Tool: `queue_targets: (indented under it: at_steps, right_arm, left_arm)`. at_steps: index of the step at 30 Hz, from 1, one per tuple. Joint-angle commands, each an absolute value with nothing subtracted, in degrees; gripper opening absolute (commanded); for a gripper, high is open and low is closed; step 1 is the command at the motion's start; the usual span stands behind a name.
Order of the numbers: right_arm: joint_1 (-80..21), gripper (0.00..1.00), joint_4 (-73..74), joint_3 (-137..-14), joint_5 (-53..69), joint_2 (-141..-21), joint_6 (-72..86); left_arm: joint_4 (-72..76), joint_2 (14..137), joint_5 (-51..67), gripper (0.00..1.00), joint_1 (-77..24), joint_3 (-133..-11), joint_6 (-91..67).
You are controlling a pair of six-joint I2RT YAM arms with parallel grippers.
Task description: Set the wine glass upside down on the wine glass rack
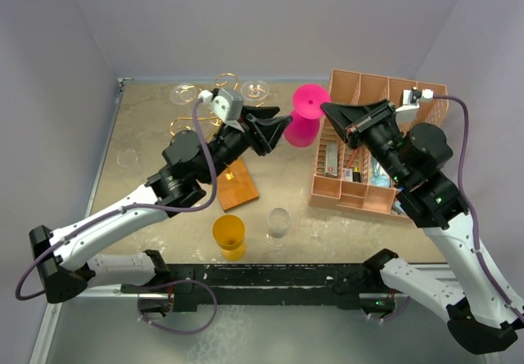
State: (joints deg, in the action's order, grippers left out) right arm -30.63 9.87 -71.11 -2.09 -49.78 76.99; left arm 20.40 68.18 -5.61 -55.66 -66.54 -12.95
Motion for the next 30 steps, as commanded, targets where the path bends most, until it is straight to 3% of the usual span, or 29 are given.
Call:
queue_targets:
  at_steps: [1,15,30]
  right_arm:
    - [-30.8,0.0,7.4,-70.2,-6.1,-49.1,79.0]
    - [-30.8,0.0,-4.4,-63.8,3.3,-55.0,73.1]
    - [-31.0,0.0,-11.7,-65.8,10.7,-63.6,71.3]
  left_arm:
    - [12.5,62.2,-14.1,0.4,-56.0,-65.5,-18.4]
    - [-1.1,47.5,-28.2,0.41,-56.0,-63.8,-14.4]
    - [-2.0,40.3,-27.5,0.43,-56.0,-59.7,-9.4]
